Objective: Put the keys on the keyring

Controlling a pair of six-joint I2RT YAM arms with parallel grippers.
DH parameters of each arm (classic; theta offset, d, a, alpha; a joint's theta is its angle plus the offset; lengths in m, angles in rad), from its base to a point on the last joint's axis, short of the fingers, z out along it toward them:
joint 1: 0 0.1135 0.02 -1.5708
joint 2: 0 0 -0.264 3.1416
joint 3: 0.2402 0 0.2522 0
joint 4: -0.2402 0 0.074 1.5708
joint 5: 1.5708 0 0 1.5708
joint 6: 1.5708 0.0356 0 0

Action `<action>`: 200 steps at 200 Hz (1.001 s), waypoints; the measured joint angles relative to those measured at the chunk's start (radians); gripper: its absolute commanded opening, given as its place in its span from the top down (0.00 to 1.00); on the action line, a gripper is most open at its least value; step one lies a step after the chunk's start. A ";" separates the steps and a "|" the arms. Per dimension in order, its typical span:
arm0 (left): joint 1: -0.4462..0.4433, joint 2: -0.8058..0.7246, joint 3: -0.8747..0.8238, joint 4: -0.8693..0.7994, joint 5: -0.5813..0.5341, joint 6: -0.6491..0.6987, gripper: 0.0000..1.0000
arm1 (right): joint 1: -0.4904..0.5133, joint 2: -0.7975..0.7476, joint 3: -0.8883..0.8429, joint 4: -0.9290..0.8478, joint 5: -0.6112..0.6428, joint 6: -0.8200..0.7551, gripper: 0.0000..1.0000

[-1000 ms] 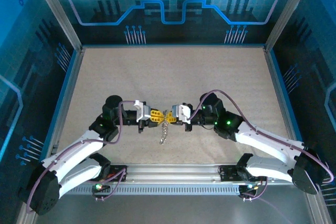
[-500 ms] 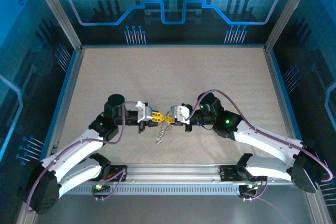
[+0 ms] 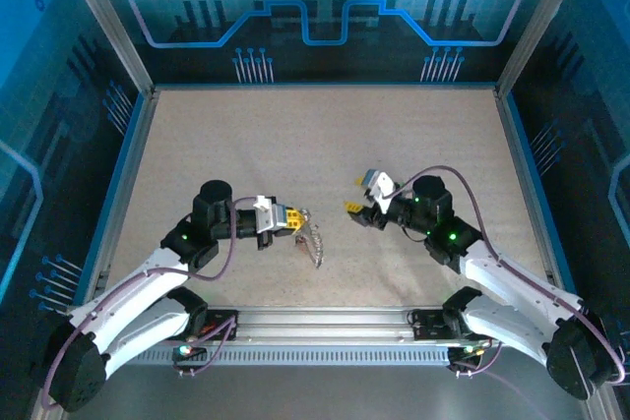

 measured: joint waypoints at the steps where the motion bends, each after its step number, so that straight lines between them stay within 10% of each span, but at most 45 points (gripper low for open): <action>1: 0.000 0.000 0.000 -0.001 -0.001 0.002 1.00 | -0.004 -0.001 0.000 -0.001 0.010 0.008 0.45; 35: 0.000 0.004 0.002 -0.033 -0.004 0.016 1.00 | -0.149 0.013 0.032 -0.171 0.291 0.304 0.41; 75: 0.000 0.015 0.014 -0.047 -0.001 0.016 1.00 | -0.365 0.177 0.121 -0.385 0.294 0.520 0.54; 200: 0.000 0.032 0.024 -0.063 0.028 0.011 1.00 | -0.366 0.671 0.468 -0.661 0.245 0.828 0.66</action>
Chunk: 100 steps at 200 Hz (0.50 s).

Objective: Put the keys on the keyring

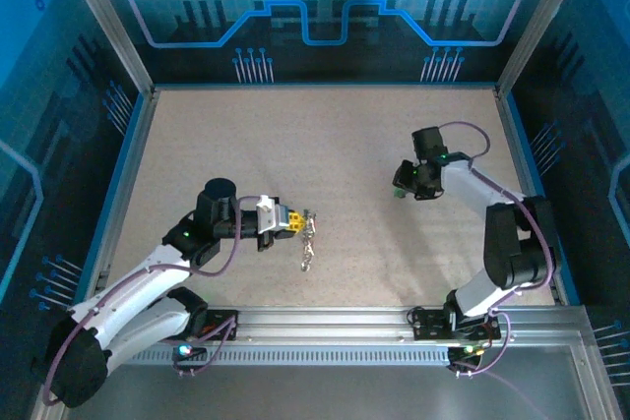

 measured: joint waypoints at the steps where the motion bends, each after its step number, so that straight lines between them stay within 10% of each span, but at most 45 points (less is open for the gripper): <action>1: 0.000 0.000 0.000 0.000 0.000 0.000 1.00 | 0.001 0.003 0.000 -0.001 0.000 0.004 0.66; 100: 0.000 0.008 0.006 -0.024 0.011 -0.002 1.00 | 0.081 0.147 0.102 -0.112 0.124 0.139 0.71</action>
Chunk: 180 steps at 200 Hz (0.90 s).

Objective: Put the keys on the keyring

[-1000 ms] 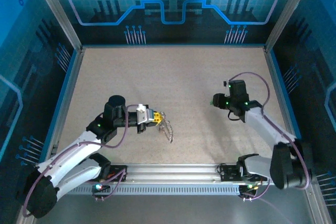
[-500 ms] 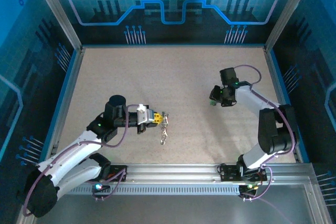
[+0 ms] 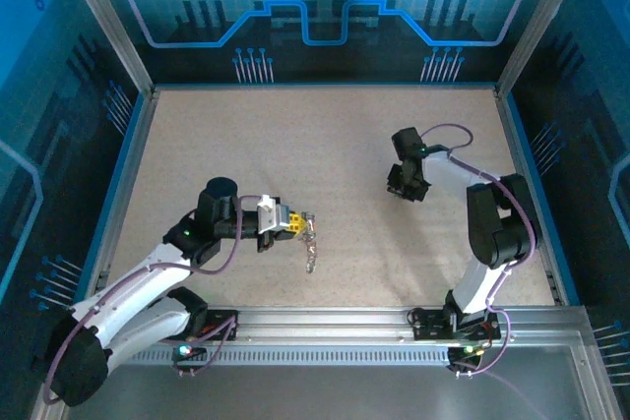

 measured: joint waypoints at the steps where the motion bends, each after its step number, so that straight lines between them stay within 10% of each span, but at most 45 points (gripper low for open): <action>1: 0.000 0.000 0.000 0.000 0.000 0.000 1.00 | 0.000 0.000 0.000 0.000 0.000 0.001 0.71; 180: -0.002 0.009 0.005 -0.039 0.000 0.009 1.00 | 0.082 0.093 0.078 -0.093 0.154 0.059 0.99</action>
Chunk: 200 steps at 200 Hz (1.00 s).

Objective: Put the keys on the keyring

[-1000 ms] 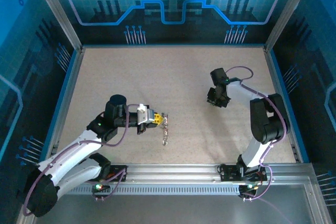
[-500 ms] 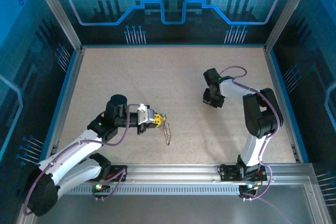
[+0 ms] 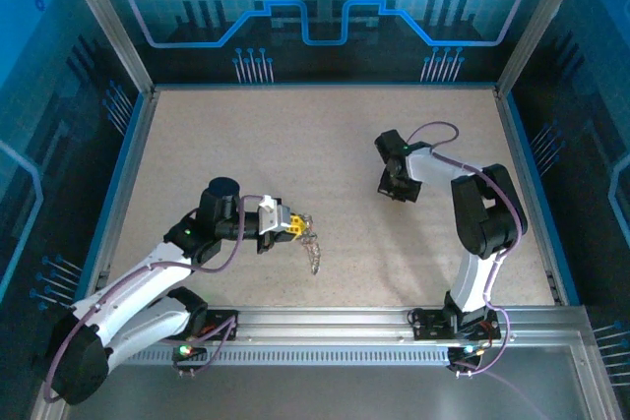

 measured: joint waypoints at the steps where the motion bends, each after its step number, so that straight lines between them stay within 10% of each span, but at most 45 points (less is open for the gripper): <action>1: 0.000 0.000 0.000 0.000 0.000 0.000 1.00 | 0.001 0.000 0.000 0.000 0.002 -0.002 0.99; 52: 0.000 0.000 0.000 -0.003 0.000 0.001 1.00 | 0.030 -0.065 -0.024 0.018 0.022 -0.127 1.00; 117: 0.000 -0.034 0.000 0.006 -0.018 0.001 1.00 | 0.176 -0.515 -0.215 0.256 -0.160 -0.626 1.00; 200: -0.002 -0.064 0.000 0.006 -0.076 0.017 1.00 | 0.299 -0.758 -0.373 0.559 -0.583 -1.061 1.00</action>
